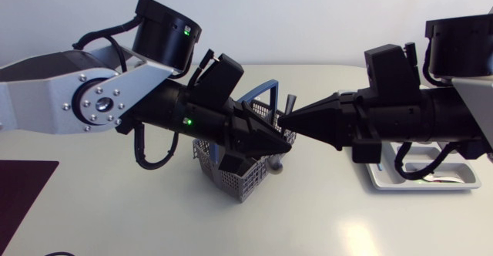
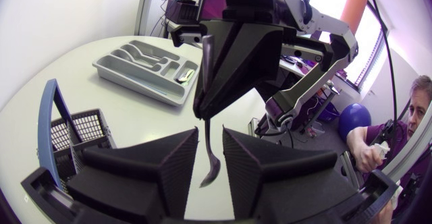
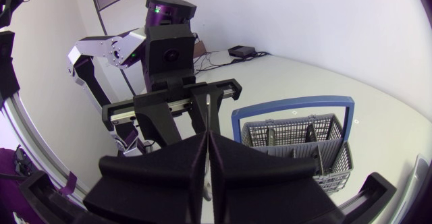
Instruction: Sort the cutlery from the basket into the organizer compartments.
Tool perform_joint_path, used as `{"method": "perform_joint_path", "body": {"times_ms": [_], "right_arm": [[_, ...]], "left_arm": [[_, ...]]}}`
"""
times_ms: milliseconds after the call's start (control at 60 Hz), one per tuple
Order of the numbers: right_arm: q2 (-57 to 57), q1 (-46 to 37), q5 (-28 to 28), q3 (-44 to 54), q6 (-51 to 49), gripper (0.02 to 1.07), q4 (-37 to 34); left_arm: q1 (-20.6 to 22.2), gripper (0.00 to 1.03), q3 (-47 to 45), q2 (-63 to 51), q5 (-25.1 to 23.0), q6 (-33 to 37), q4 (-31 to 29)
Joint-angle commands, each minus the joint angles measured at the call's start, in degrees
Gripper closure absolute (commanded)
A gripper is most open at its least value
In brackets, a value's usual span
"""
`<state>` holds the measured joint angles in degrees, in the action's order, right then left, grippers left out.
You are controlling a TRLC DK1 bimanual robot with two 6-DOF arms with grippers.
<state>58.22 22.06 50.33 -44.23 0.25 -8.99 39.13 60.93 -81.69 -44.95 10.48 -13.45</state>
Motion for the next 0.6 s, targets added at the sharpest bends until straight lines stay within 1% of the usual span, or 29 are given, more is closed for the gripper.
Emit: {"method": "perform_joint_path", "body": {"times_ms": [0,17,83,133,200,233,250,317,350,583], "right_arm": [[0.5,0.1,0.1,1.1,1.5,1.01,0.6],[0.5,-0.1,0.1,1.2,1.5,1.01,0.6],[0.2,-0.7,0.1,1.3,1.5,1.01,0.6],[0.1,-0.9,0.2,1.6,1.5,1.01,0.6],[-0.1,-1.1,0.2,1.8,1.5,1.01,0.6],[-0.2,-1.1,0.2,1.8,1.5,1.01,0.6],[-0.3,-1.2,0.3,1.8,1.5,1.01,0.6],[-0.4,-1.3,0.5,1.9,1.5,1.01,0.6],[-0.3,-1.3,0.6,1.9,1.5,1.01,0.6],[-0.4,-1.5,0.7,1.9,1.4,1.01,0.6]], "left_arm": [[0.2,0.82,1.3,-1.2,-0.3,-1.0,-0.3],[0.3,0.83,1.3,-1.3,-0.3,-1.0,-0.3],[0.3,0.84,1.2,-1.4,-0.3,-1.0,-0.3],[0.3,0.89,1.2,-1.4,-0.3,-1.0,-0.4],[0.2,0.89,1.2,-1.3,-0.3,-1.0,-0.5],[0.2,0.91,1.2,-1.3,-0.3,-1.0,-0.5],[0.2,0.95,1.2,-1.3,-0.3,-0.9,-0.5],[0.2,0.97,1.3,-1.3,-0.3,-0.9,-0.5],[0.2,1.0,1.4,-1.3,-0.3,-0.9,-0.4],[0.6,1.0,2.1,-1.8,0.0,-1.1,-1.2]]}}
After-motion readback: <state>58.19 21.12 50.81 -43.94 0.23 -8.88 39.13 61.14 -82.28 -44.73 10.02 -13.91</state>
